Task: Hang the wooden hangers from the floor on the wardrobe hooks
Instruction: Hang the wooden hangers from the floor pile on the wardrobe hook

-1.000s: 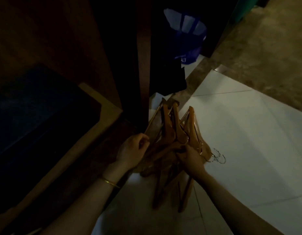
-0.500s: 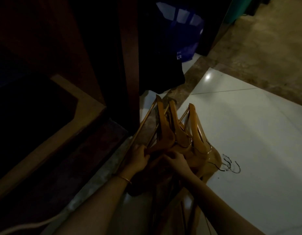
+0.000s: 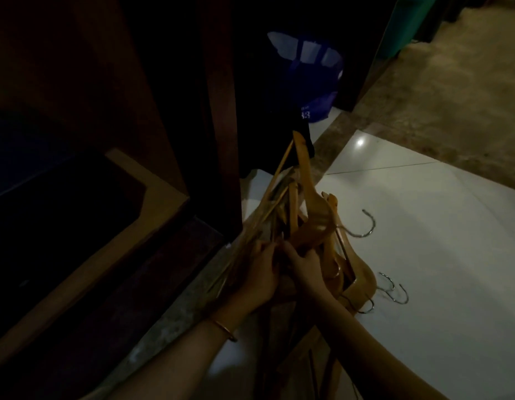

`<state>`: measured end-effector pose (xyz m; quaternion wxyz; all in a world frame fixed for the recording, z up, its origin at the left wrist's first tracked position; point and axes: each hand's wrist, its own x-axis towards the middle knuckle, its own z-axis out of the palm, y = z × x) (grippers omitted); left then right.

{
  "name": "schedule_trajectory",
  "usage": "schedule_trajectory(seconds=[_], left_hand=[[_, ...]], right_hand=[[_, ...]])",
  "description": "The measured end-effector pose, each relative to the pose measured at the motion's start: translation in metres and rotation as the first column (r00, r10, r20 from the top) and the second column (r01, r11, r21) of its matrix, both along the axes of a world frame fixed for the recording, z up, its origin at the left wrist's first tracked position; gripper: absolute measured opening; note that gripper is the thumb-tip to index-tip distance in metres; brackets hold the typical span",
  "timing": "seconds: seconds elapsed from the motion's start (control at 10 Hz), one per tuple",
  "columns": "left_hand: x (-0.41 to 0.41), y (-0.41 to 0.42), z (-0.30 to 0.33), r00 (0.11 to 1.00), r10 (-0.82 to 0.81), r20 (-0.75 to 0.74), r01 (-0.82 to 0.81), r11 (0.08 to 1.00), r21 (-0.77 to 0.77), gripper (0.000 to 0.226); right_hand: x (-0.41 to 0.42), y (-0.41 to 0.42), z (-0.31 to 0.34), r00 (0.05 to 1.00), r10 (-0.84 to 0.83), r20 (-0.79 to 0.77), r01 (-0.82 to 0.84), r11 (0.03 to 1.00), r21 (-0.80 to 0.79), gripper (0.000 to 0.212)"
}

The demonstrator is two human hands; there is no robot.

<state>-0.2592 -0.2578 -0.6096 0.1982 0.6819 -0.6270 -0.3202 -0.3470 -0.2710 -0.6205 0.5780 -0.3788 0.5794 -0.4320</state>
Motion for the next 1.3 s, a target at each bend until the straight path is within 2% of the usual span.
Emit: schedule_trajectory(seconds=[0.1, 0.2, 0.3, 0.4, 0.5, 0.6, 0.7, 0.8, 0.9, 1.0, 1.1, 1.2, 1.3], left_hand=[[-0.020, 0.009, 0.053, 0.977, -0.153, -0.152, 0.173, 0.976, 0.130, 0.032], [-0.021, 0.012, 0.129, 0.938, -0.017, -0.346, 0.037, 0.998, 0.052, 0.031], [0.004, 0.019, 0.212, 0.964, -0.120, -0.236, 0.093, 0.988, -0.123, 0.012], [0.020, 0.024, 0.284, 0.974, -0.051, -0.220, 0.011, 0.984, -0.175, 0.013], [0.036, 0.027, 0.368, 0.987, -0.109, -0.118, 0.080, 0.971, -0.227, 0.022], [0.035, 0.041, 0.460, 0.982, -0.160, -0.103, 0.128, 0.957, -0.261, 0.023], [0.044, 0.060, 0.549, 0.991, -0.099, -0.086, 0.066, 0.944, -0.324, 0.027], [0.068, 0.086, 0.647, 0.974, -0.205, -0.096, 0.175, 0.952, -0.252, 0.028], [0.099, 0.108, 0.743, 0.954, -0.285, -0.088, 0.265, 0.946, -0.188, 0.027], [0.131, 0.125, 0.818, 0.984, -0.175, 0.023, 0.175, 0.955, -0.239, 0.038], [0.161, 0.145, 0.879, 0.995, -0.034, 0.098, 0.066, 0.938, -0.339, 0.029], [0.192, 0.172, 0.923, 0.985, 0.118, 0.130, -0.050, 0.900, -0.433, 0.039], [0.232, 0.205, 0.955, 0.963, 0.249, 0.101, -0.172, 0.860, -0.480, 0.052]], right_hand=[[-0.003, 0.001, 0.063, 0.979, -0.198, 0.043, 0.200, 0.978, -0.059, 0.015], [-0.016, 0.008, 0.138, 0.960, -0.270, 0.078, 0.273, 0.961, -0.030, 0.013], [-0.045, 0.023, 0.218, 0.964, -0.264, -0.016, 0.264, 0.965, 0.006, 0.018], [-0.080, 0.043, 0.297, 0.942, -0.253, -0.221, 0.261, 0.965, 0.010, 0.015], [-0.111, 0.070, 0.389, 0.896, -0.153, -0.417, 0.174, 0.985, 0.012, 0.021], [-0.136, 0.092, 0.491, 0.862, 0.078, -0.500, -0.061, 0.997, 0.051, 0.018], [-0.141, 0.098, 0.595, 0.790, 0.312, -0.528, -0.318, 0.944, 0.082, 0.007], [-0.122, 0.089, 0.687, 0.721, 0.447, -0.529, -0.499, 0.865, 0.052, 0.010], [-0.089, 0.075, 0.771, 0.689, 0.511, -0.514, -0.608, 0.793, -0.028, 0.010], [-0.052, 0.066, 0.847, 0.645, 0.583, -0.493, -0.717, 0.685, -0.128, 0.014], [-0.015, 0.060, 0.911, 0.589, 0.604, -0.536, -0.791, 0.567, -0.230, 0.022], [0.026, 0.057, 0.954, 0.525, 0.532, -0.665, -0.846, 0.409, -0.341, 0.029], [0.078, 0.066, 0.984, 0.513, 0.458, -0.726, -0.858, 0.269, -0.437, 0.038]])
